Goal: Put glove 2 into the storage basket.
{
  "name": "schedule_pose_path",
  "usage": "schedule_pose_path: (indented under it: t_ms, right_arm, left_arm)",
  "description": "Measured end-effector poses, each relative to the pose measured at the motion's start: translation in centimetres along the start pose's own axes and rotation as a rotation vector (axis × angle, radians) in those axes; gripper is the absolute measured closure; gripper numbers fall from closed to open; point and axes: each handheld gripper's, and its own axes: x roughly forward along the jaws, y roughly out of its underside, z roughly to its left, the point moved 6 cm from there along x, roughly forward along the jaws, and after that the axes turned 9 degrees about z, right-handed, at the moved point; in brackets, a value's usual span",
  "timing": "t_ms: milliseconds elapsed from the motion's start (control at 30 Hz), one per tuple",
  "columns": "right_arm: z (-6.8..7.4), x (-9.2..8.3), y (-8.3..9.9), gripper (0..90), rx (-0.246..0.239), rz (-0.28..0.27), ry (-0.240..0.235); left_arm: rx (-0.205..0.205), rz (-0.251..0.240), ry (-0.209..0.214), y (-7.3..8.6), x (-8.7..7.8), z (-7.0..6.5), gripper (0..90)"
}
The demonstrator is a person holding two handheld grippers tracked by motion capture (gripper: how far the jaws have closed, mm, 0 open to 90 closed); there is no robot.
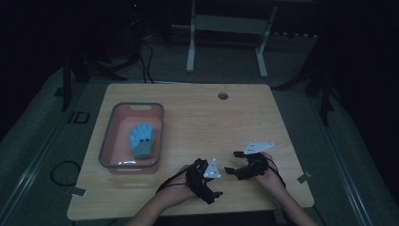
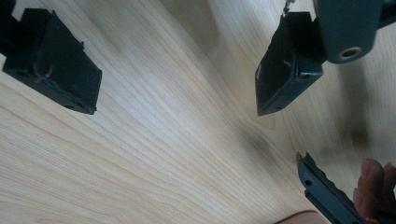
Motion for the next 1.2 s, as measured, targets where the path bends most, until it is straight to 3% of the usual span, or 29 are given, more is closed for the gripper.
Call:
schedule_pose_path:
  t_ms: [267, 567, 833, 1200]
  right_arm:
    - [-0.4, -0.7, 1.2, 14.3, 0.011, -0.004, 0.042]
    - [-0.5, -1.5, 2.8, 14.3, 0.023, -0.015, 0.060]
    - [-0.6, -2.6, 4.0, 14.3, 0.033, -0.030, 0.093]
    - [-1.1, -3.0, 4.4, 14.3, 0.041, -0.041, 0.108]
  left_arm:
    - [0.008, 0.009, 0.021, 0.3, 0.9, -0.6, 8.8]
    - [0.009, -0.024, 0.027, 0.6, 1.3, -1.0, 8.9]
    - [0.028, 0.000, 0.048, 1.3, 1.9, -1.4, 8.9]
    - [0.025, -0.011, 0.045, 1.6, 2.0, -1.6, 8.9]
